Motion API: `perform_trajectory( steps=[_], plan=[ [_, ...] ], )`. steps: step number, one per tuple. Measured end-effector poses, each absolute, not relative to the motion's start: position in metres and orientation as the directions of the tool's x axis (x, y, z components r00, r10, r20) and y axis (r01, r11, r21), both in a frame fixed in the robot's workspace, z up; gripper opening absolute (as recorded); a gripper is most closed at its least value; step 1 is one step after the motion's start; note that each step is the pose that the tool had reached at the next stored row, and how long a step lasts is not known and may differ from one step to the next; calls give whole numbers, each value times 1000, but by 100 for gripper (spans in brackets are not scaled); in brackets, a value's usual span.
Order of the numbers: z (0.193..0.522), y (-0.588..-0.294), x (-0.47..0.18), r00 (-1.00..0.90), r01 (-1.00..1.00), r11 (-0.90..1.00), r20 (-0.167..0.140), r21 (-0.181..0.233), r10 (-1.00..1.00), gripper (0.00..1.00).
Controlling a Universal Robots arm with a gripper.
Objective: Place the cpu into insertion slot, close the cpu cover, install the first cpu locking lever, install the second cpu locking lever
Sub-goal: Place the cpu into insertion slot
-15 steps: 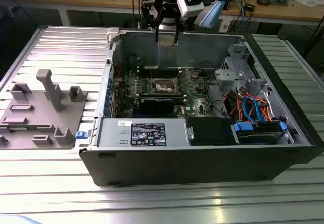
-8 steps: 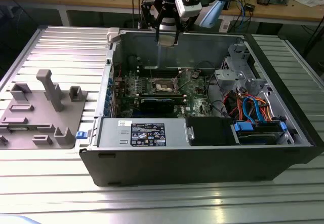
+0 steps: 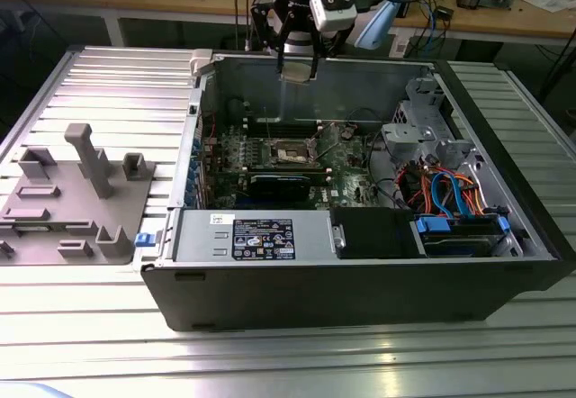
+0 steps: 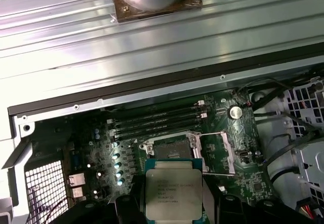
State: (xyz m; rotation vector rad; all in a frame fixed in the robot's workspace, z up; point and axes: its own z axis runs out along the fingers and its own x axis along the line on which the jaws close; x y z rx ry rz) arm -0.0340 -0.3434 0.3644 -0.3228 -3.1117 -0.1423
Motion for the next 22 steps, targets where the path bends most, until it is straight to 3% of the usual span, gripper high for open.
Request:
perform_trajectory(
  steps=[22],
  plan=[
    [364, -343, -34, -963, 269, 959, 19, 89, 268, 54]
  ],
)
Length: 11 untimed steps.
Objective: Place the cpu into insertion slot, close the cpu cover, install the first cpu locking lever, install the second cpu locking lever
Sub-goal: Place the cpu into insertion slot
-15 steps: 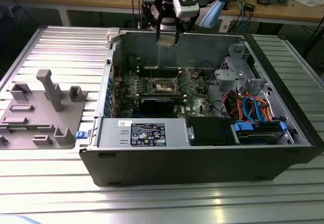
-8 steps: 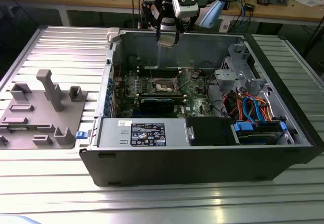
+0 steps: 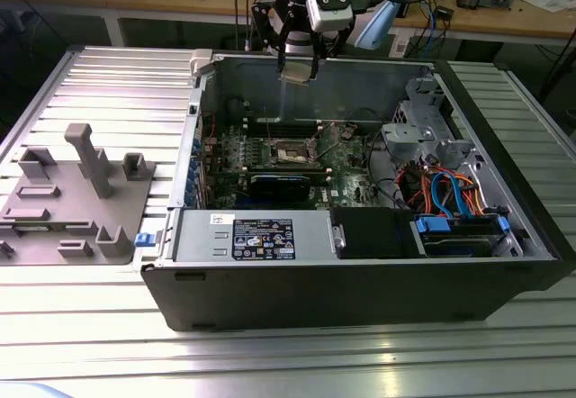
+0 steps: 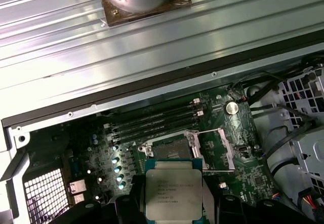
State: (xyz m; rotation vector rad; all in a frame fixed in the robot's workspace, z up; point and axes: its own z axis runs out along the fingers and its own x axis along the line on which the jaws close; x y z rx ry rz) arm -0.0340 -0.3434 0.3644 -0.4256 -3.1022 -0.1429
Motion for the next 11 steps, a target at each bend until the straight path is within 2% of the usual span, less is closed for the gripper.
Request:
perform_trajectory(
  steps=[11],
  plan=[
    [364, -343, -34, -951, 309, 947, 19, 89, 308, 54]
  ],
)
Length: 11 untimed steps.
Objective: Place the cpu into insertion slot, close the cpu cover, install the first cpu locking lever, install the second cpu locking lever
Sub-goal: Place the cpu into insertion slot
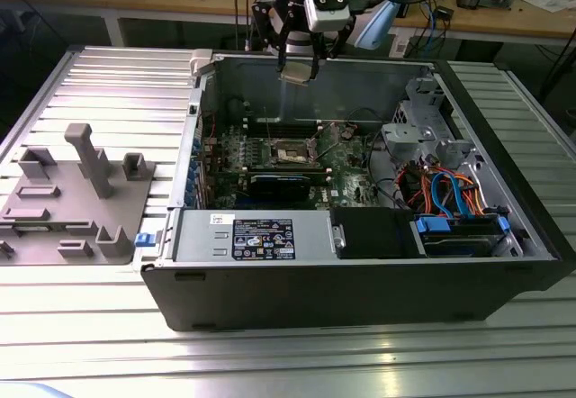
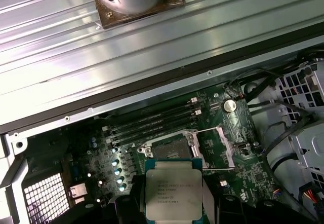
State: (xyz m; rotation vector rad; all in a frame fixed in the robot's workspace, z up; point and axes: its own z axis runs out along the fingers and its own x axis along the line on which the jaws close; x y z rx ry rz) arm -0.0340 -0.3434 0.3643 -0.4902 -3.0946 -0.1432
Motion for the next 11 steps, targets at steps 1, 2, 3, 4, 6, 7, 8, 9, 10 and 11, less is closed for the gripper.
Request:
perform_trajectory(
  steps=[1, 2, 3, 4, 6, 7, 8, 9, 10, 11],
  plan=[
    [364, -343, -34, -949, 314, 945, 19, 89, 313, 54],
    [364, -343, -34, -947, 320, 943, 19, 89, 320, 54],
    [364, -343, -34, -946, 324, 942, 19, 89, 323, 54],
    [364, -343, -34, -945, 326, 941, 19, 89, 326, 54],
    [364, -343, -34, -942, 335, 938, 19, 89, 334, 54],
    [364, -343, -34, -940, 340, 936, 19, 89, 340, 54],
    [364, -343, -34, -939, 344, 935, 19, 89, 344, 54],
    [364, -343, -34, -937, 350, 933, 19, 89, 350, 54],
    [364, -343, -34, -935, 355, 931, 19, 89, 355, 54],
    [364, -343, -34, -933, 360, 929, 19, 89, 360, 54]
  ],
)
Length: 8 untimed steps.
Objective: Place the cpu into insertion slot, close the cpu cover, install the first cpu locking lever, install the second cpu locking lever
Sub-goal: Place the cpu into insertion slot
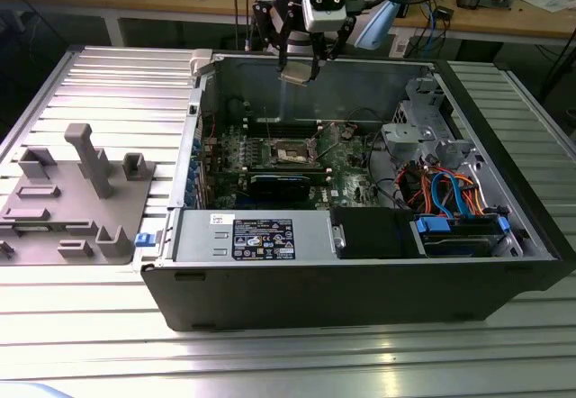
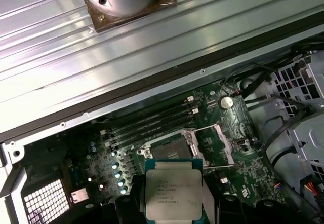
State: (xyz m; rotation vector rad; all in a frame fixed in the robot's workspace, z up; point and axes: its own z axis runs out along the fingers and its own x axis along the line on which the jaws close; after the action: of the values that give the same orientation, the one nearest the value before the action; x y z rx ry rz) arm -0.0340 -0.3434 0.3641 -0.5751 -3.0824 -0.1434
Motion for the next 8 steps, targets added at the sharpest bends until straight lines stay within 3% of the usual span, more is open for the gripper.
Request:
perform_trajectory(
  steps=[8],
  plan=[
    [363, -343, -34, -871, 491, 867, 19, 89, 491, 54]
  ],
)
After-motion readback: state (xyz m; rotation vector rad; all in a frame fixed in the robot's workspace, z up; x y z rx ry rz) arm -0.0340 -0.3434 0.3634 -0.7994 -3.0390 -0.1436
